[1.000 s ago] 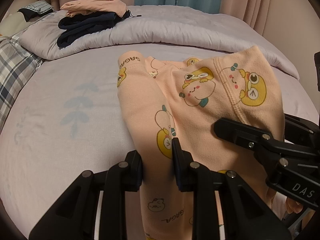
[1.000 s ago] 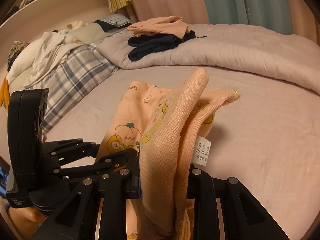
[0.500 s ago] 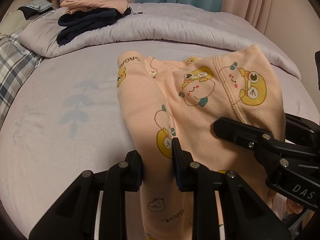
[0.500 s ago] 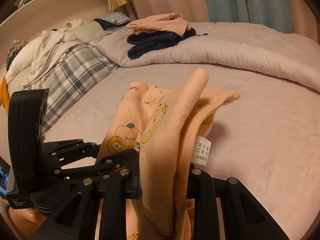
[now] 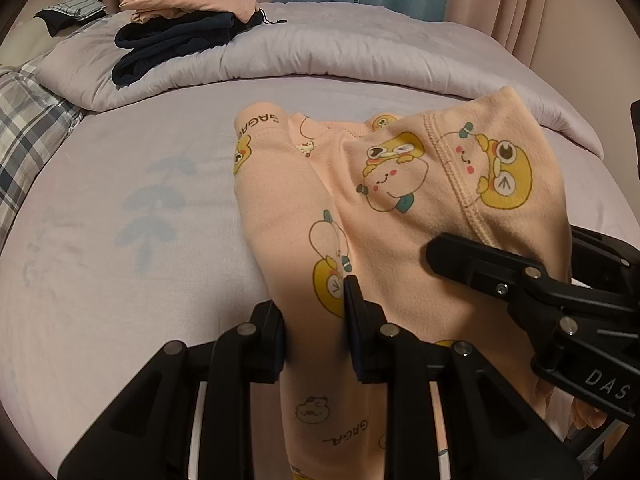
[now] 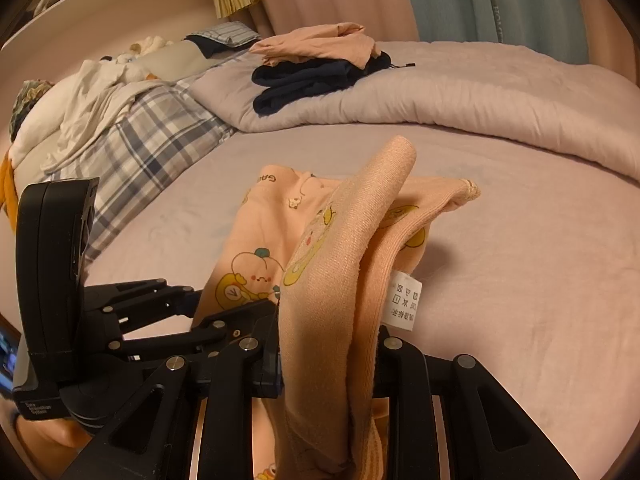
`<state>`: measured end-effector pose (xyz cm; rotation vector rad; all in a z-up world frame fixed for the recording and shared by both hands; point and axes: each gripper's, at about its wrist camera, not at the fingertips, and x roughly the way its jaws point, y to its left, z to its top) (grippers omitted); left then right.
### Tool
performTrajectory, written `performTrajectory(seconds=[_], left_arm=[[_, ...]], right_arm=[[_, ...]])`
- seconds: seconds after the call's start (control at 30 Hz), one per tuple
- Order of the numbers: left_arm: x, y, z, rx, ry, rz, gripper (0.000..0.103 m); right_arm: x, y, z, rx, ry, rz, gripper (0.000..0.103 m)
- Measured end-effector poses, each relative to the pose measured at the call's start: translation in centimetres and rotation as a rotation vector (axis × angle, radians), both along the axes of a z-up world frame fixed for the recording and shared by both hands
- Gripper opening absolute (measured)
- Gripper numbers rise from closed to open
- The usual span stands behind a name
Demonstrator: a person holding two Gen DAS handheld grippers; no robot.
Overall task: Fold small clothes
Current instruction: 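Hold the folded peach shirt raised above the bed with both grippers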
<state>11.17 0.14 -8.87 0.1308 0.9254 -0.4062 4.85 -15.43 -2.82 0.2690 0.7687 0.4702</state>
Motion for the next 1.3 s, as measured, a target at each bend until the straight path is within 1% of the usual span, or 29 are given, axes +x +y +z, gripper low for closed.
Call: performTrajectory(seconds=[1.3], left_arm=[[1.0,-0.1,-1.0,0.011,0.019,-0.009,0.026]], right_arm=[[0.5,0.4,-0.3,-0.014,0.013,0.0,0.028]])
